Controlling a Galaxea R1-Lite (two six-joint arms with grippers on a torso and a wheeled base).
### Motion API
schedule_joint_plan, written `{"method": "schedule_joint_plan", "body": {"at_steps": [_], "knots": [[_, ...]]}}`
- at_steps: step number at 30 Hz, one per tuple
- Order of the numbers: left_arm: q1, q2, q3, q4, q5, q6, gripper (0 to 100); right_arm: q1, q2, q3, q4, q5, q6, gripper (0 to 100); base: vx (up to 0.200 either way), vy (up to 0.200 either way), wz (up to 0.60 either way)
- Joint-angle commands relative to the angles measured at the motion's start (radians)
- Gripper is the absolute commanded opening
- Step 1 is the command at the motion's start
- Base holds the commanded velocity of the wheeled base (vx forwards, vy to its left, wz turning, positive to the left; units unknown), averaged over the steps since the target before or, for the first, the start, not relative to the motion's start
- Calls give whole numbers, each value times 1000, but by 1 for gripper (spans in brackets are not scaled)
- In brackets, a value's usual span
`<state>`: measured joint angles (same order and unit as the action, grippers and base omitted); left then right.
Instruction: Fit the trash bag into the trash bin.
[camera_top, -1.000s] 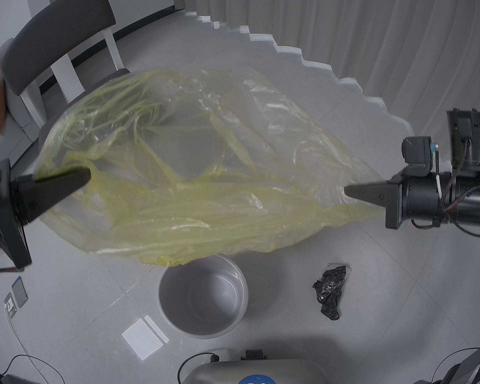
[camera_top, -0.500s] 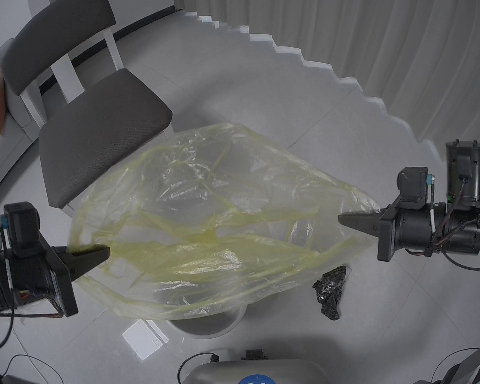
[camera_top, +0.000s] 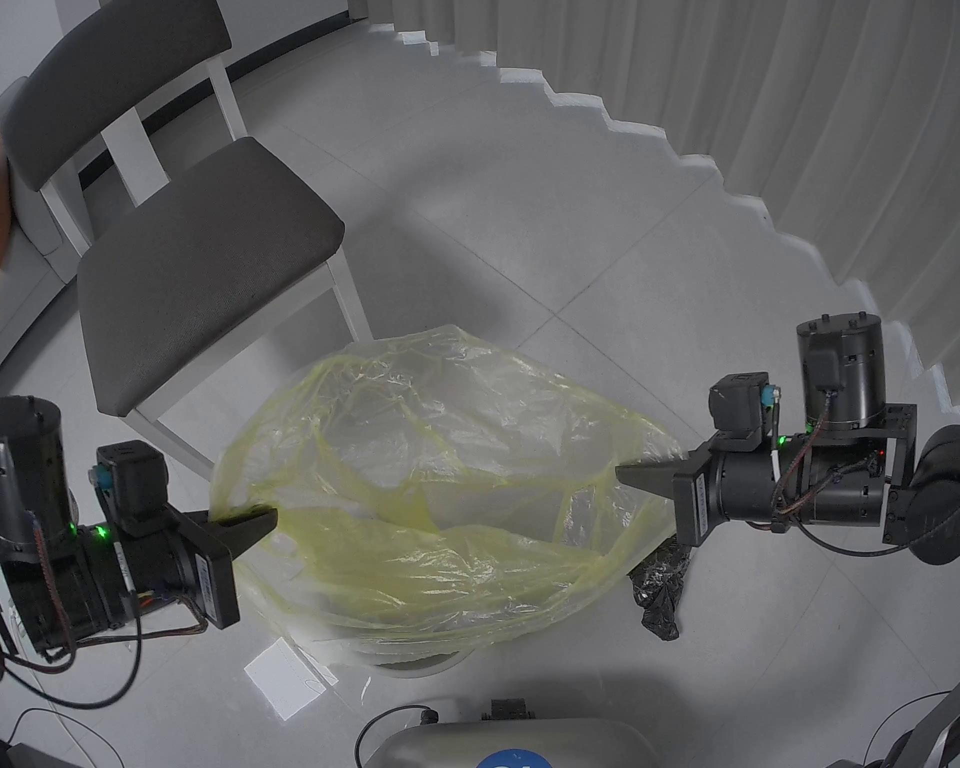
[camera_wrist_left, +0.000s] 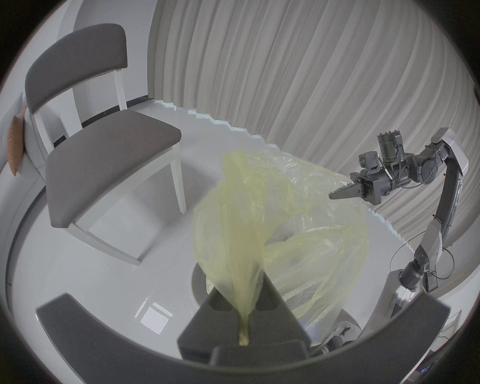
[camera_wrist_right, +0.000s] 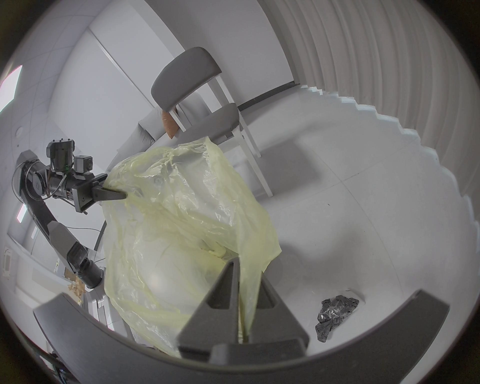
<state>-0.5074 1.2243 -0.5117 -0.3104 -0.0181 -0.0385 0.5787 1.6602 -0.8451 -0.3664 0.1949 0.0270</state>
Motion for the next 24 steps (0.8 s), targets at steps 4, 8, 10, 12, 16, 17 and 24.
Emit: {"method": "schedule_joint_plan", "body": {"at_steps": [4, 8, 10, 12, 16, 17, 24], "knots": [[102, 116, 38, -47, -69, 6, 0, 1, 110, -23, -62, 6, -2, 0, 0, 0, 0], [148, 127, 36, -49, -86, 12, 0, -7, 138, -42, -88, 11, 1, 0, 0, 0, 0], [175, 133, 36, -47, -106, 14, 0, -7, 150, -49, -89, 12, 1, 0, 0, 0, 0], [187, 143, 44, -49, -125, 14, 0, -7, 158, -49, -89, 12, -2, 0, 0, 0, 0], [218, 178, 36, -59, -134, 16, 0, -28, 168, -81, -86, 21, -27, 0, 0, 0, 0], [228, 187, 35, -68, -137, 17, 0, -36, 170, -89, -86, 35, -30, 0, 0, 0, 0], [330, 253, 36, -144, -214, 100, 0, -53, 191, -140, -89, 75, -29, 0, 0, 0, 0]]}}
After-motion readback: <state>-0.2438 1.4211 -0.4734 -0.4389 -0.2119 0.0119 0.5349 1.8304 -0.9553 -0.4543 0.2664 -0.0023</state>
